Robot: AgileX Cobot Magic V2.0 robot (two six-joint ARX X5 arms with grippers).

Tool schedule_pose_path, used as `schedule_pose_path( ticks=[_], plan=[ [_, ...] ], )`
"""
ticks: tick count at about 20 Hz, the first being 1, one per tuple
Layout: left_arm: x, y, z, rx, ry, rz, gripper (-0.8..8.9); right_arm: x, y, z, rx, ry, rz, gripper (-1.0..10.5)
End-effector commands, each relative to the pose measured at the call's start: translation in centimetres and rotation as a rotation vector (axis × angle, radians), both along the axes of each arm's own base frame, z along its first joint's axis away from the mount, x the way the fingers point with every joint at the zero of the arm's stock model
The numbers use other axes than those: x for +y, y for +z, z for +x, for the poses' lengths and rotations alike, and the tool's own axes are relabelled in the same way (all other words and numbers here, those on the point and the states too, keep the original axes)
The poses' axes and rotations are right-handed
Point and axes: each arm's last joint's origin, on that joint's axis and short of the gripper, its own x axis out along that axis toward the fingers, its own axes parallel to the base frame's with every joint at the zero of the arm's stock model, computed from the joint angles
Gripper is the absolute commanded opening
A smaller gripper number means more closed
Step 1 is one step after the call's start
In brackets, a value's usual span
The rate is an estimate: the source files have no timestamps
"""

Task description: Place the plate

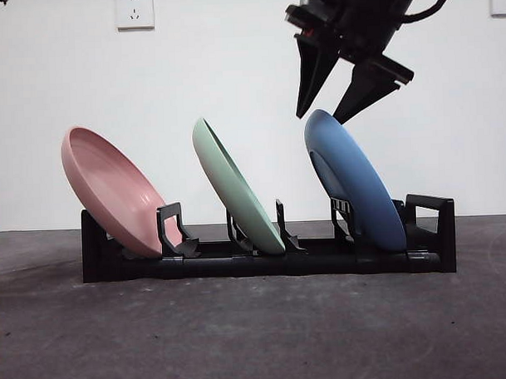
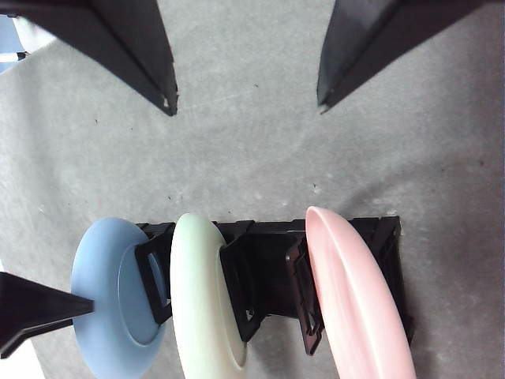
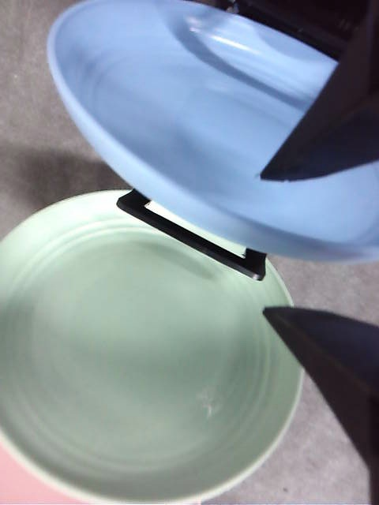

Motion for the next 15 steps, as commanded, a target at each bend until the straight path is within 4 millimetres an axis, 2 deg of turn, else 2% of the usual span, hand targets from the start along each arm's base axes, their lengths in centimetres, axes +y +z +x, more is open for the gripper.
schedule_pose_path(
  ticks=[1,5,9,12,15],
  plan=[
    [-0.1,0.6,0.1,-0.027,-0.014,-0.003,2.82,0.5,-0.1,0.7,-0.019,0.013,-0.003,1.9],
    [-0.1,0.6,0.1,-0.028,-0.014,-0.002,2.82,0.6,-0.1,0.7,-0.02,0.012,-0.005,0.3],
    [-0.1,0.6,0.1,-0.028,-0.014,-0.002,2.82,0.6,0.3,0.5,-0.007,0.038,0.038,0.2],
    [-0.1,0.6,0.1,-0.028,-0.014,-0.002,2.82,0.5,2.2,-0.1,-0.022,0.056,0.092,0.2],
    [-0.1,0.7,0.1,-0.029,-0.014,-0.002,2.82,0.0,5.4,-1.4,-0.052,0.06,0.108,0.2]
  ],
)
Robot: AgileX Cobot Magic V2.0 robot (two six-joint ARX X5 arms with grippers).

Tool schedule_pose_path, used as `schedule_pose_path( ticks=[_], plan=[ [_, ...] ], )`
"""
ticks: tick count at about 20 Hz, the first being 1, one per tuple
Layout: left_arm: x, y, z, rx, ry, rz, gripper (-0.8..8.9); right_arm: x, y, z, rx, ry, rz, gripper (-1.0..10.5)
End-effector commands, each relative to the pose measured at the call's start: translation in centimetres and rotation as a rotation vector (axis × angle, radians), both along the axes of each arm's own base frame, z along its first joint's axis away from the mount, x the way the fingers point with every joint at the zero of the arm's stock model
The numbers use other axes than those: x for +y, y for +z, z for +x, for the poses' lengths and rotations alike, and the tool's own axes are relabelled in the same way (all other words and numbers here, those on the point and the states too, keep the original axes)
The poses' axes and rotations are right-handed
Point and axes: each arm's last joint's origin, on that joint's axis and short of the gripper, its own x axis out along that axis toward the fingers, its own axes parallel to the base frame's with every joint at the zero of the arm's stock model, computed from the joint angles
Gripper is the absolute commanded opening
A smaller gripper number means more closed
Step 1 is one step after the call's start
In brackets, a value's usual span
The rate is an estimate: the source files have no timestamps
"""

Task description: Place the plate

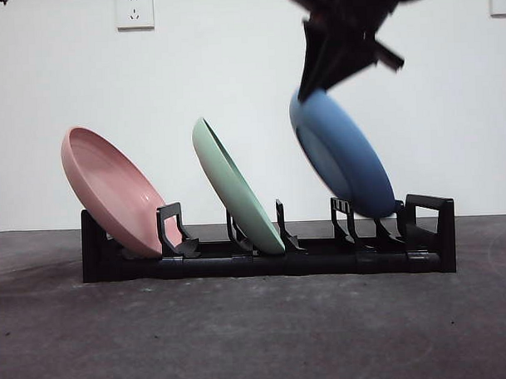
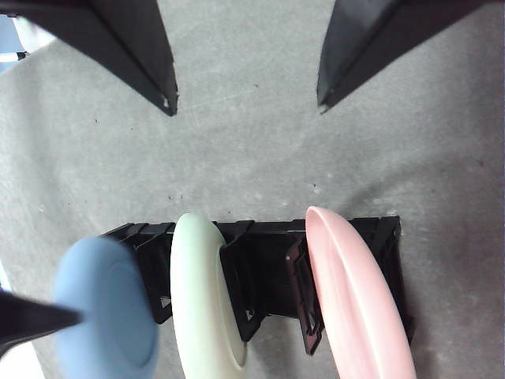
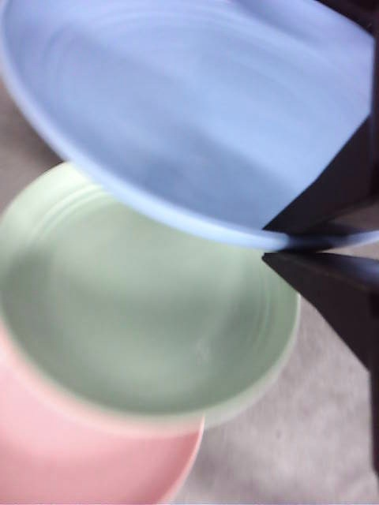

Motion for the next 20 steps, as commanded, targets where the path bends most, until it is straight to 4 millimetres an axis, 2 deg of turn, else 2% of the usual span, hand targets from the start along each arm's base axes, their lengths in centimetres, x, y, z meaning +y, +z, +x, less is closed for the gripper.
schedule_pose_path(
  ticks=[1,6,11,15,20],
  plan=[
    [-0.1,0.7,0.1,-0.028,-0.014,-0.003,2.82,-0.2,4.0,-1.4,-0.069,0.026,0.043,0.2],
    [-0.1,0.7,0.1,-0.029,-0.014,-0.002,2.82,-1.1,8.7,-4.7,-0.184,0.088,0.09,0.2],
    [-0.1,0.6,0.1,-0.029,-0.014,-0.002,2.82,-1.6,11.0,-9.0,-0.316,0.083,0.051,0.2],
    [-0.1,0.6,0.1,-0.028,-0.014,-0.003,2.82,-2.2,10.1,-14.0,-0.466,0.082,0.064,0.2],
    [-0.1,0.6,0.1,-0.028,-0.014,-0.002,2.82,-3.7,6.4,-20.1,-0.581,0.092,0.012,0.2]
  ],
)
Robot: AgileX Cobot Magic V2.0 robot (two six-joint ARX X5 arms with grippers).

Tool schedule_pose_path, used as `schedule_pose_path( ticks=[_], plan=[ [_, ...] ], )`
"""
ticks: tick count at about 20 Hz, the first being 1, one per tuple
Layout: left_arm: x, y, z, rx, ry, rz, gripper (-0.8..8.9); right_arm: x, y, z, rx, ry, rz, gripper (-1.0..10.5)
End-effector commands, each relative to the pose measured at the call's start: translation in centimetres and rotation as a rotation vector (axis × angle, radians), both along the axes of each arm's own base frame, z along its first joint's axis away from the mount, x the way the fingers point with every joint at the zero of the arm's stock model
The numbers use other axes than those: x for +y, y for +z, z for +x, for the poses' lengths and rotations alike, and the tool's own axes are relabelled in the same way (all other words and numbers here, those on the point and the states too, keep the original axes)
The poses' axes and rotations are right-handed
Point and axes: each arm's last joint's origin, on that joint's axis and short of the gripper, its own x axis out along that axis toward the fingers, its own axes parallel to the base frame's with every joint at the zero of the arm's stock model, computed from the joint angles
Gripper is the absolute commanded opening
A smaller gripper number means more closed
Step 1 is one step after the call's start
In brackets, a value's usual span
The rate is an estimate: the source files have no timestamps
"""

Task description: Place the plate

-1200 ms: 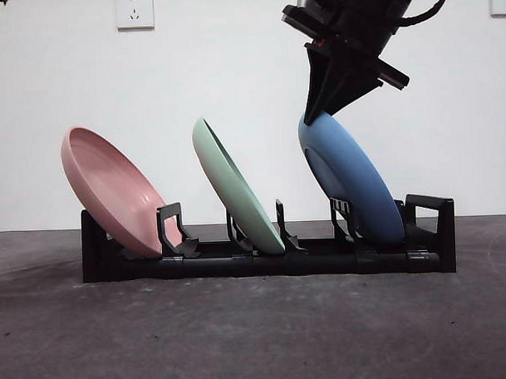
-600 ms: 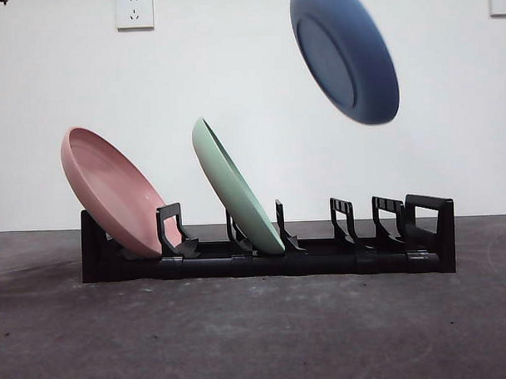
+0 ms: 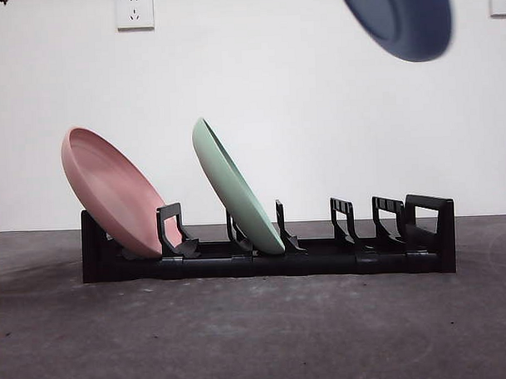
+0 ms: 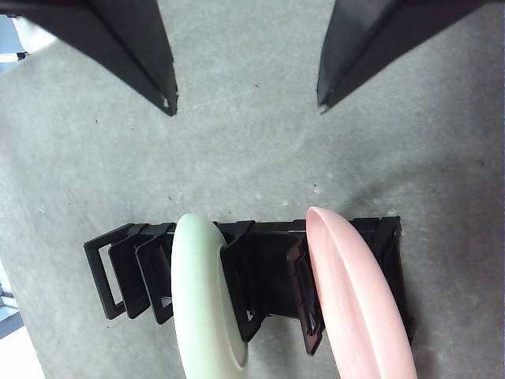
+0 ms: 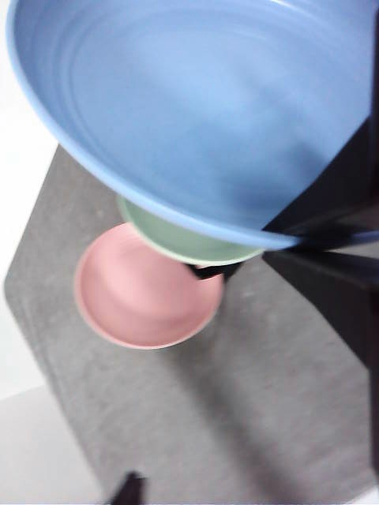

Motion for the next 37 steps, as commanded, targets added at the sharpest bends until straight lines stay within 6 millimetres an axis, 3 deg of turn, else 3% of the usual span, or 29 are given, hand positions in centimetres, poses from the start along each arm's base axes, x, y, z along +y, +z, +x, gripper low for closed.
schedule_pose_path(
  ticks=[1,5,8,18,27,37],
  plan=[
    [-0.1,0.6,0.1,-0.029,-0.014,-0.002,2.82,-0.5,-1.0,-2.0,-0.057,0.008,-0.025,0.2],
    [-0.1,0.6,0.1,-0.03,-0.017,0.0,2.82,-0.8,-5.1,-4.8,-0.047,0.0,-0.122,0.2],
    [-0.1,0.6,0.1,-0.033,-0.019,0.002,2.82,0.4,-8.4,-6.2,0.007,0.053,-0.247,0.2],
    [-0.1,0.6,0.1,-0.035,-0.021,0.004,2.82,9.6,-15.4,-9.3,-0.007,0.388,-0.594,0.2],
    [-0.1,0.6,0.1,-0.035,-0.021,0.004,2.82,14.2,-19.9,-7.8,-0.132,0.533,-0.774,0.2],
    [-0.1,0.6,0.1,-0.043,-0.03,0.013,2.82,15.4,-23.9,-4.0,-0.107,0.544,-0.899,0.2]
  ],
)
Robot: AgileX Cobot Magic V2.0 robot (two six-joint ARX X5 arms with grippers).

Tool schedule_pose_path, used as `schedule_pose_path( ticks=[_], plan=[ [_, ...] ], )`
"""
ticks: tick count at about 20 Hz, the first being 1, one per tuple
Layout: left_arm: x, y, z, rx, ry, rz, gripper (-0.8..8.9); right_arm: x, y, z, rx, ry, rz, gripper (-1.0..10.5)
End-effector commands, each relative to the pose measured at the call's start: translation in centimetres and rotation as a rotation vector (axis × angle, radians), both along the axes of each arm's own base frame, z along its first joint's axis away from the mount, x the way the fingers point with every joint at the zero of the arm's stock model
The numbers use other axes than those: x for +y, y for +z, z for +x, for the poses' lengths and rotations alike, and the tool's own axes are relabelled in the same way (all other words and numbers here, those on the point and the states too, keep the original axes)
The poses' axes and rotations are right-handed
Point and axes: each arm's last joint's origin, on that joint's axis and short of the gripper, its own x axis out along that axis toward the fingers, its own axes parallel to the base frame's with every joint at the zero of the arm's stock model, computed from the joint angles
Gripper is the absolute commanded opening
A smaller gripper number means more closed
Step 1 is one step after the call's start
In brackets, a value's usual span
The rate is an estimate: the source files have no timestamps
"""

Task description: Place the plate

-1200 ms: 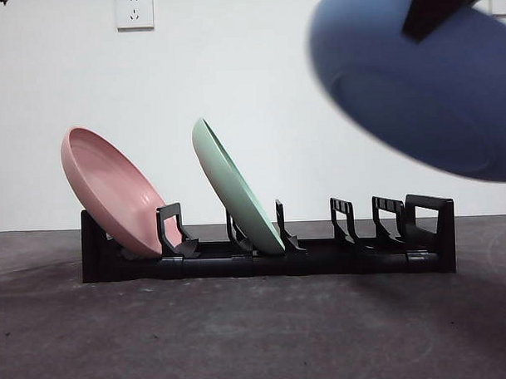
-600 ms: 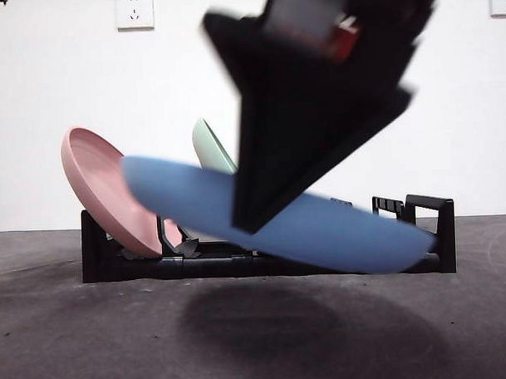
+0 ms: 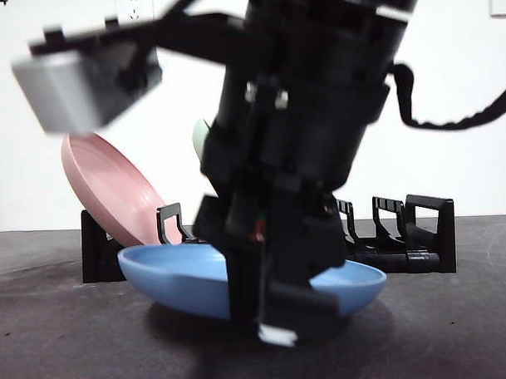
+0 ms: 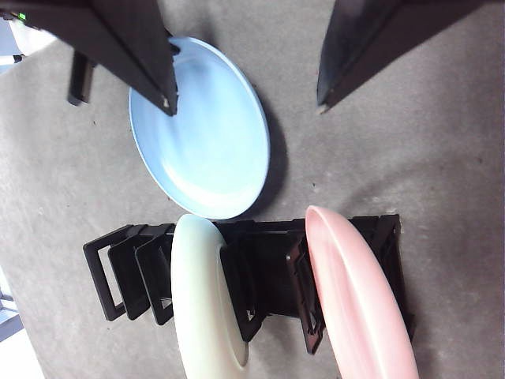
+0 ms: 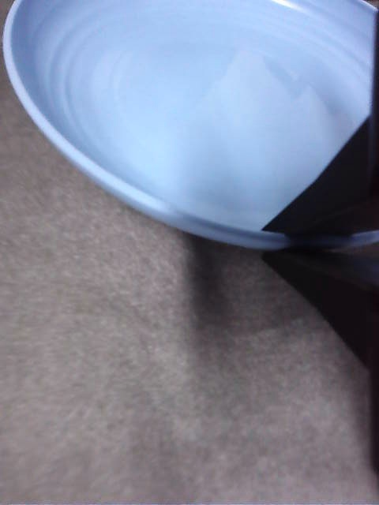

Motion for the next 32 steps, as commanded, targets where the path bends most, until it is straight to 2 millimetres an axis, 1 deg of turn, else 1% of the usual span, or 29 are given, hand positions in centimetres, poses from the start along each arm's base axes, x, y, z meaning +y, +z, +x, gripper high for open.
schedule_pose_path(
  ticks=[1,4,7,10,13,15,17,19,21,23,24,26,29,30,32],
  plan=[
    [-0.1,0.6,0.1,-0.035,-0.022,0.005,2.82,0.6,-0.4,0.1,0.023,0.032,-0.005,0.2],
    [-0.1,0.6,0.1,-0.035,-0.022,0.005,2.82,0.6,-0.5,0.2,0.033,0.034,-0.005,0.3],
    [-0.1,0.6,0.1,-0.034,-0.021,0.004,2.82,0.6,-0.6,0.2,0.033,0.033,-0.01,1.7],
    [-0.1,0.6,0.1,-0.034,-0.021,0.004,2.82,0.6,-0.2,0.0,0.056,-0.004,-0.016,2.1],
    [-0.1,0.6,0.1,-0.035,-0.022,0.005,2.82,0.8,1.8,-0.5,0.148,-0.021,-0.022,2.7],
    [-0.1,0.6,0.1,-0.032,-0.02,0.003,2.81,0.7,4.1,-0.8,0.192,-0.02,0.054,2.7],
    [-0.1,0.6,0.1,-0.021,-0.008,-0.009,2.81,-0.1,6.5,-0.7,0.169,-0.02,0.16,2.7],
    [-0.1,0.6,0.2,-0.02,-0.003,-0.014,2.81,-1.9,8.9,0.3,0.133,-0.072,0.265,2.7],
    [-0.1,0.6,0.3,-0.02,-0.002,-0.014,2.81,-4.2,11.0,2.1,0.14,-0.185,0.4,2.7],
    [-0.1,0.7,0.5,-0.026,0.0,-0.016,2.81,-7.3,13.0,4.6,0.154,-0.293,0.553,2.7],
    [-0.1,0.7,0.6,-0.034,0.002,-0.02,2.81,-9.3,13.9,5.8,0.13,-0.355,0.612,2.7],
    [-0.2,0.9,1.0,-0.048,0.014,-0.037,2.81,-12.9,15.0,7.6,0.071,-0.485,0.679,2.7],
    [-0.4,1.0,2.0,-0.072,0.043,-0.047,2.82,-17.8,15.7,9.6,0.039,-0.646,0.757,2.7],
    [-0.5,1.0,2.6,-0.079,0.069,-0.026,2.83,-18.7,15.8,9.9,0.065,-0.678,0.791,2.7],
    [-0.8,1.1,4.1,-0.066,0.128,0.044,2.85,-19.8,15.9,10.2,0.092,-0.729,0.846,2.7]
  ],
)
